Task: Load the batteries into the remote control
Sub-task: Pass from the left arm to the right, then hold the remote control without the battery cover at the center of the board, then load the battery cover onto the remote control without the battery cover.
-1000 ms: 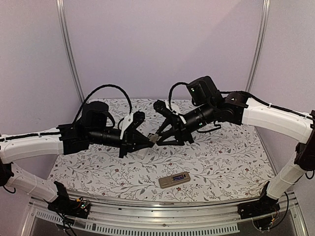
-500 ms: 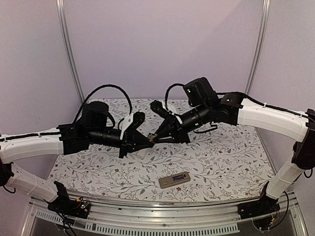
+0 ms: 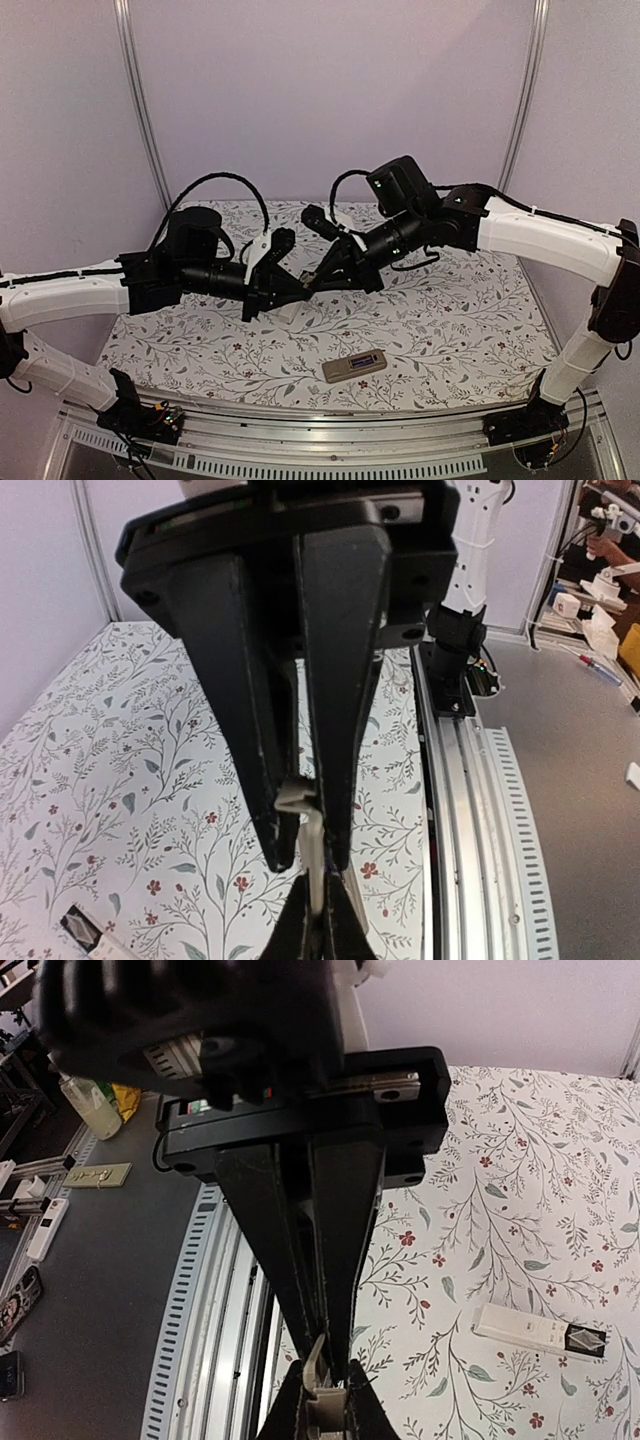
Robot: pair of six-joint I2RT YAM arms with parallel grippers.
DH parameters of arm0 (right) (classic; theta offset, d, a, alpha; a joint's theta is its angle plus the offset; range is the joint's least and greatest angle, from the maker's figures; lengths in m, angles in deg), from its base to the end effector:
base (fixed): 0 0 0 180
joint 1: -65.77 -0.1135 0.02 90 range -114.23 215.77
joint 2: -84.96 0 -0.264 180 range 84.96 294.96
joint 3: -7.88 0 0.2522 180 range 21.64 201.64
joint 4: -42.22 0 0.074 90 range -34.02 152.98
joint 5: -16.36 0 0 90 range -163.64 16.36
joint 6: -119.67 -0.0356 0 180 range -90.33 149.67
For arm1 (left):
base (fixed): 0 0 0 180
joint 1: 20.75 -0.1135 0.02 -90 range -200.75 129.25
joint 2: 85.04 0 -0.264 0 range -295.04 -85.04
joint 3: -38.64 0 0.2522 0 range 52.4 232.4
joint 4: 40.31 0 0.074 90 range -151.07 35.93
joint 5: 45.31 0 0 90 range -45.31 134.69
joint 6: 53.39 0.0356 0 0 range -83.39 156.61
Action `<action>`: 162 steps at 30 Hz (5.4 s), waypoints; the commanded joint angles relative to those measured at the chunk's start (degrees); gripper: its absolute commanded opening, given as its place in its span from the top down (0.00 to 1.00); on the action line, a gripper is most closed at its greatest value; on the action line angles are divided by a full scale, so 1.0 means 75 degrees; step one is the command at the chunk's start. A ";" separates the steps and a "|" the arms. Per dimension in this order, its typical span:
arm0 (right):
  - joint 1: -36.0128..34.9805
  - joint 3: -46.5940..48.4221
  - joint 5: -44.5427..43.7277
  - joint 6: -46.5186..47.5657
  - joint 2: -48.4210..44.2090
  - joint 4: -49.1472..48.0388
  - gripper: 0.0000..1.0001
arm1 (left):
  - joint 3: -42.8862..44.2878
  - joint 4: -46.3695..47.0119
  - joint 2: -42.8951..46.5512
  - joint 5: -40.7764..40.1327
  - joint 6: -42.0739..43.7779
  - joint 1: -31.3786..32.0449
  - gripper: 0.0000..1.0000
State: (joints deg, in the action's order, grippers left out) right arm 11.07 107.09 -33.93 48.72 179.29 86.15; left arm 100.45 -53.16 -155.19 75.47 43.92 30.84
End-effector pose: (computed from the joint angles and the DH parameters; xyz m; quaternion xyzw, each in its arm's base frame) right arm 0.1952 0.3151 0.3343 -0.6264 0.5916 0.4157 0.2913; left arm 0.1581 -0.2287 0.2874 0.5217 0.6190 -0.4081 0.4221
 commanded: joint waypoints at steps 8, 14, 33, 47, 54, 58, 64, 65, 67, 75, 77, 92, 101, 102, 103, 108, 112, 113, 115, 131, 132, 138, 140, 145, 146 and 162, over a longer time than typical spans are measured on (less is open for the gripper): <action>0.0265 -0.0036 -0.0384 -0.1772 0.0270 -0.0240 1.00 | -0.0416 0.0014 0.0502 -0.1784 0.0246 0.0057 0.13; 0.0880 -0.1468 -0.1958 -0.4570 -0.0452 -0.0932 1.00 | -0.1237 0.0406 0.0901 -0.2140 -0.0014 0.0060 0.13; 0.1401 -0.6632 -0.1868 -0.8598 -0.2172 -0.5121 1.00 | -0.0851 0.0454 -0.3124 -0.2411 0.0582 0.1680 0.15; 0.1410 -0.7704 -0.1501 -0.8605 -0.2595 -0.5873 1.00 | -0.0174 0.0972 -0.4636 -0.3185 0.0293 0.2126 0.13; 0.1398 -0.7933 -0.1280 -0.9194 -0.2308 -0.6374 1.00 | -0.0027 0.0696 -0.4766 -0.3476 -0.0197 0.2517 0.31; 0.1393 -0.7968 -0.1287 -0.9188 -0.2177 -0.6513 1.00 | -0.0016 0.0588 -0.4856 -0.3644 -0.0646 0.2592 0.35; 0.1363 -0.7806 -0.0356 -0.8725 -0.1551 -0.7151 1.00 | 0.0089 0.0566 -0.5142 -0.4017 -0.1145 0.2741 0.37; 0.1363 -0.7735 -0.0260 -0.8595 -0.1407 -0.7128 1.00 | 0.0057 0.0584 -0.5161 -0.4060 -0.1219 0.2742 0.37; 0.1363 -0.7610 -0.0233 -0.8339 -0.1273 -0.6957 1.00 | 0.0019 0.0568 -0.5135 -0.4084 -0.1268 0.2745 0.36; 0.1375 -0.7139 -0.0163 -0.7728 -0.0789 -0.6283 1.00 | 0.0006 0.0559 -0.5226 -0.4584 -0.1607 0.2779 0.27; 0.1375 -0.7007 -0.0198 -0.7471 -0.0703 -0.5970 1.00 | -0.0035 0.0568 -0.5205 -0.4650 -0.1640 0.2788 0.27; 0.1425 -0.6943 -0.0151 -0.7415 -0.0265 -0.6014 1.00 | -0.0181 0.0676 -0.5151 -0.4820 -0.1704 0.2824 0.31; 0.1480 -0.6919 -0.0311 -0.7458 -0.0349 -0.6153 1.00 | -0.0180 0.0699 -0.5160 -0.4806 -0.1666 0.2824 0.31; 0.1492 -0.6933 -0.0313 -0.7488 -0.0347 -0.6216 1.00 | -0.0184 0.0699 -0.5160 -0.4807 -0.1672 0.2823 0.31; 0.1495 -0.6929 -0.0294 -0.7521 -0.0338 -0.6270 1.00 | -0.0193 0.0699 -0.5165 -0.4802 -0.1682 0.2825 0.31; 0.1492 -0.6837 -0.0255 -0.7673 -0.0151 -0.6448 1.00 | -0.0190 0.0711 -0.5157 -0.4806 -0.1655 0.2824 0.31; 0.1492 -0.6905 -0.0289 -0.7743 -0.0099 -0.6545 1.00 | -0.0189 0.0711 -0.5162 -0.4818 -0.1672 0.2824 0.31; 0.1492 -0.6959 -0.0306 -0.7743 -0.0102 -0.6543 1.00 | -0.0185 0.0711 -0.5163 -0.4818 -0.1671 0.2830 0.32; 0.1492 -0.7070 -0.0368 -0.7743 -0.0127 -0.6570 1.00 | -0.0194 0.0710 -0.5159 -0.4820 -0.1682 0.2824 0.31; 0.1492 -0.7072 -0.0497 -0.7499 -0.0402 -0.6031 1.00 | -0.0216 0.0666 -0.5255 -0.4878 -0.1585 0.2827 0.32; 0.1492 -0.7105 -0.0487 -0.7518 -0.0353 -0.6131 1.00 | -0.0208 0.0654 -0.5256 -0.4878 -0.1577 0.2830 0.32; 0.1492 -0.7095 -0.0477 -0.7703 -0.0233 -0.6443 1.00 | -0.0190 0.0719 -0.5317 -0.4933 -0.1596 0.2824 0.32; 0.1493 -0.7092 -0.0481 -0.7685 -0.0170 -0.6466 1.00 | -0.0163 0.0706 -0.5344 -0.4948 -0.1569 0.2830 0.32; 0.1494 -0.7257 -0.0451 -0.7741 -0.0013 -0.6589 1.00 | -0.0161 0.0676 -0.5312 -0.4948 -0.1545 0.2825 0.32; 0.1492 -0.7293 -0.0462 -0.7725 -0.0014 -0.6590 1.00 | -0.0164 0.0676 -0.5315 -0.4951 -0.1549 0.2824 0.32; 0.1388 -0.7242 -0.1193 -0.7563 0.0033 -0.5938 0.94 | -0.0145 0.0830 -0.5368 -0.4982 -0.1541 0.2824 0.32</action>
State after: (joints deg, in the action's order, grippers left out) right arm 22.06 53.06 -37.50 -9.09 178.04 35.95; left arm 100.56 -42.01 -191.82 40.59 31.22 51.65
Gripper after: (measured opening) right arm 0.083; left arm 0.683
